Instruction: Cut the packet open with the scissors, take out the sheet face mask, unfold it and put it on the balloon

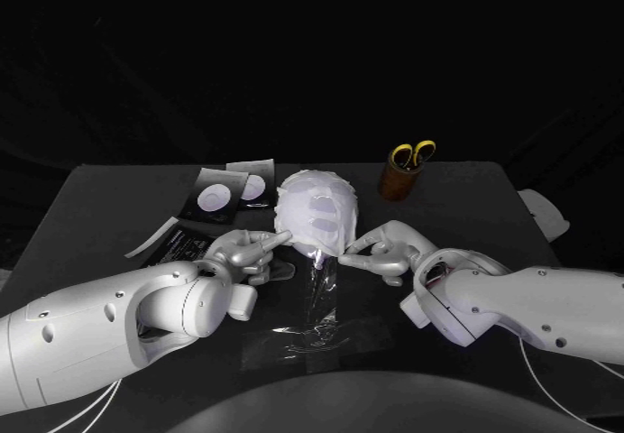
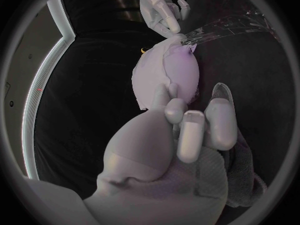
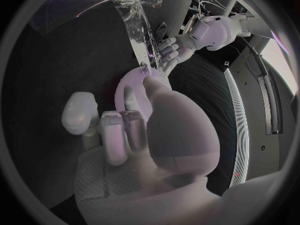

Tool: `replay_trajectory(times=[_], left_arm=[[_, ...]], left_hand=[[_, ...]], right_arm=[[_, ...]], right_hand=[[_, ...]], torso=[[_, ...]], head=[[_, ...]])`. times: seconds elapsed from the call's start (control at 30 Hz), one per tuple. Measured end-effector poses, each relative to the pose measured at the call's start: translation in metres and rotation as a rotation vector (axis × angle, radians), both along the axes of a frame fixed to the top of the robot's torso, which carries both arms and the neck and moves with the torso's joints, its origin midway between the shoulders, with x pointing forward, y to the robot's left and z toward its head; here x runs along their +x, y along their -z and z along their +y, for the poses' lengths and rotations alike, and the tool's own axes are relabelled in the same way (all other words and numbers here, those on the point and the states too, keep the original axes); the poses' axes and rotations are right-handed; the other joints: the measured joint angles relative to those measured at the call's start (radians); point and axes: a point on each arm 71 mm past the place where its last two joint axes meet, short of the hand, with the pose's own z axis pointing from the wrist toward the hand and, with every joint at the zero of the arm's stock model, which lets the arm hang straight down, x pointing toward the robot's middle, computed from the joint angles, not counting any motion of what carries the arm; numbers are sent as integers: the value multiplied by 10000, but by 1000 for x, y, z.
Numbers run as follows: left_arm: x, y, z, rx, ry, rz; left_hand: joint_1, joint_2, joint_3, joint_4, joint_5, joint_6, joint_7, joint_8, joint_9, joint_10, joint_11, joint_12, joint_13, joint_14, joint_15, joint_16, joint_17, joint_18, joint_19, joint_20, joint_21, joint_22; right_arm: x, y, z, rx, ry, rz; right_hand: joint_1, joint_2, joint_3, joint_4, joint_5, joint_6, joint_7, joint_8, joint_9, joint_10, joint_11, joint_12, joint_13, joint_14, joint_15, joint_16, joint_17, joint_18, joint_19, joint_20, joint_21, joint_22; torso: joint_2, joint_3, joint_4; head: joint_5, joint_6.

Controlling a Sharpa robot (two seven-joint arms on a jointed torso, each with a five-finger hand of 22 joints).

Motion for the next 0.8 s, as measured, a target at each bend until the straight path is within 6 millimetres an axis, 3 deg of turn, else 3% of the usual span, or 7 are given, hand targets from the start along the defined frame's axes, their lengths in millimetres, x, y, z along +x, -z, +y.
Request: replay_trajectory(times=[0.67,0.73,0.8], left_arm=[[-1,-3,3,-82,-11,-219],[-1,-4,5,-112,-6,-268],[-2,-4,6,-140,1,-313]], left_hand=[[0,0,44,43,112,15,15,58,79,0,0,0,0,23,23,-1,0,-6,0,-1,0,10],[0,0,110,109,584,14,14,56,79,2,2,-1,0,51,51,-2,0,-8,0,-1,0,10],[0,0,293,292,1474,-10,-9,48,79,2,2,-2,-1,50,50,-2,0,-9,0,-1,0,22]], right_arm=[[1,1,-2,-27,43,1],[1,1,-2,-31,50,-1],[1,1,-2,-32,52,-2]], right_hand=[[-1,-1,-28,28,0,0,-1,0,-7,36,-36,-2,-8,-1,1,-8,-7,-9,0,0,0,-5],[-1,-1,-28,28,0,0,-1,0,-8,36,-37,-3,-7,-1,1,-10,-6,-10,0,0,0,-7],[-1,-1,-28,28,0,1,-1,0,-9,36,-37,-9,-6,-1,1,-12,-6,-15,0,0,0,-10]], torso=[[1,-4,5],[1,-4,5],[1,-4,5]], head=[[-16,0],[-19,0],[-20,0]])
